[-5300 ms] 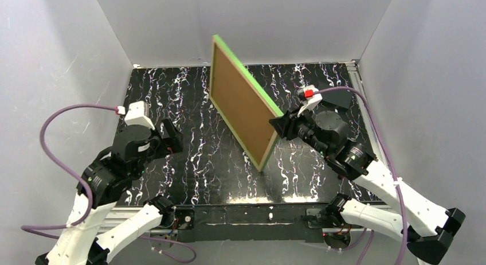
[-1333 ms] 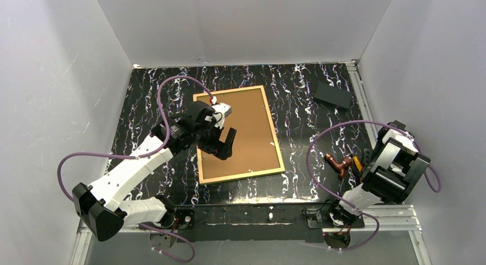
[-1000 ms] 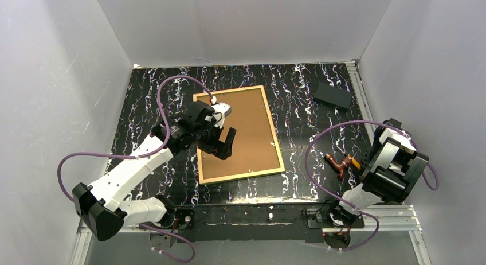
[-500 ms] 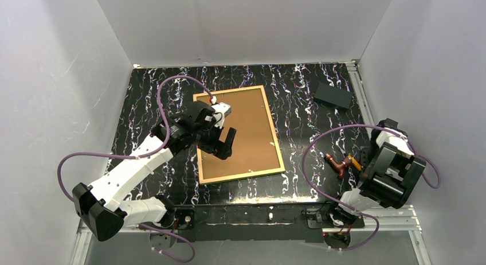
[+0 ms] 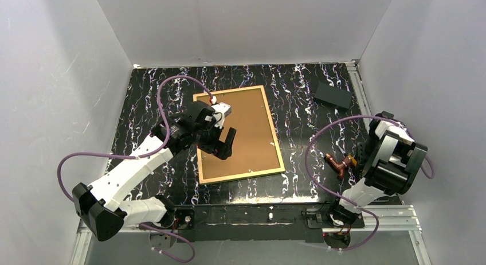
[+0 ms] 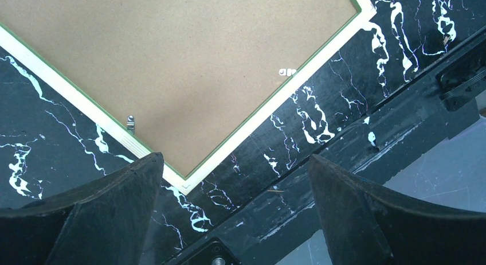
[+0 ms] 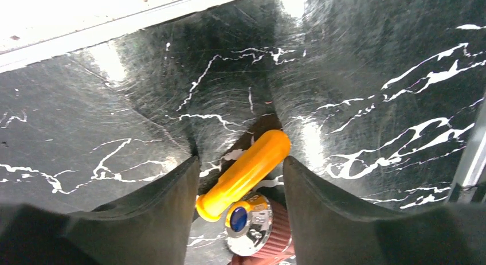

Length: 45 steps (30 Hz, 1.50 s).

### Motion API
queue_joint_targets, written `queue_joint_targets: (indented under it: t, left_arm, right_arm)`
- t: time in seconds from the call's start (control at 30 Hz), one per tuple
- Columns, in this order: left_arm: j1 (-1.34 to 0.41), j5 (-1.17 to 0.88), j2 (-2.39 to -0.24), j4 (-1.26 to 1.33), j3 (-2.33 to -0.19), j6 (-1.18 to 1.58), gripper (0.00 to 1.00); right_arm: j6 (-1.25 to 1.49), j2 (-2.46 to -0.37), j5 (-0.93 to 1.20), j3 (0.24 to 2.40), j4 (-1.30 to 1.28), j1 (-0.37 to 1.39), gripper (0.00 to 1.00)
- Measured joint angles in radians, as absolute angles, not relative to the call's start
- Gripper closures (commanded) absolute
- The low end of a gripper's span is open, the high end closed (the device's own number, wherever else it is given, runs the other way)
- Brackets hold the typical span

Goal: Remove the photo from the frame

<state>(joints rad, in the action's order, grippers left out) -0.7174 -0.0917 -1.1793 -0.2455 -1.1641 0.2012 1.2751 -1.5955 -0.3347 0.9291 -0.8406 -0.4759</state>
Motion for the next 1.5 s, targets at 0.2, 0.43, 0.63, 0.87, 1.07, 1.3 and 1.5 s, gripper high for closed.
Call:
queue_joint_targets:
  t: [0.2, 0.43, 0.63, 0.87, 1.07, 1.3, 1.5]
  left_arm:
    - [-0.717, -0.089, -1.179, -0.246, -1.164, 0.200, 0.02]
    - [-0.717, -0.089, -1.174, -0.246, -1.164, 0.199, 0.02]
    - [-0.717, -0.096, -1.174, -0.242, -1.162, 0.204, 0.02]
    - [-0.717, -0.121, -1.174, -0.231, -1.151, 0.221, 0.02]
    - [-0.706, -0.197, -1.182, -0.184, -1.132, 0.273, 0.02]
    - [-0.617, -0.549, -1.307, 0.099, -1.047, 0.530, 0.07]
    - [-0.571, -0.769, -1.505, 0.388, -1.004, 0.785, 0.08]
  right_arm:
    - [1.309, -1.612, -0.338, 0.939, -0.831, -0.470, 0.75]
    - [1.285, -1.579, -0.342, 0.907, -0.791, -0.462, 0.99]
    - [1.188, -1.445, -0.356, 0.849, -0.747, -0.452, 0.99]
    - [0.962, -1.144, -0.336, 0.835, -0.572, -0.371, 0.99]
    - [0.749, -0.973, -0.160, 0.834, -0.464, -0.257, 0.99]
    - [0.717, -0.891, 0.121, 0.720, -0.316, 0.112, 0.99]
    - [0.826, -0.931, 0.132, 0.690, -0.220, 0.407, 0.99]
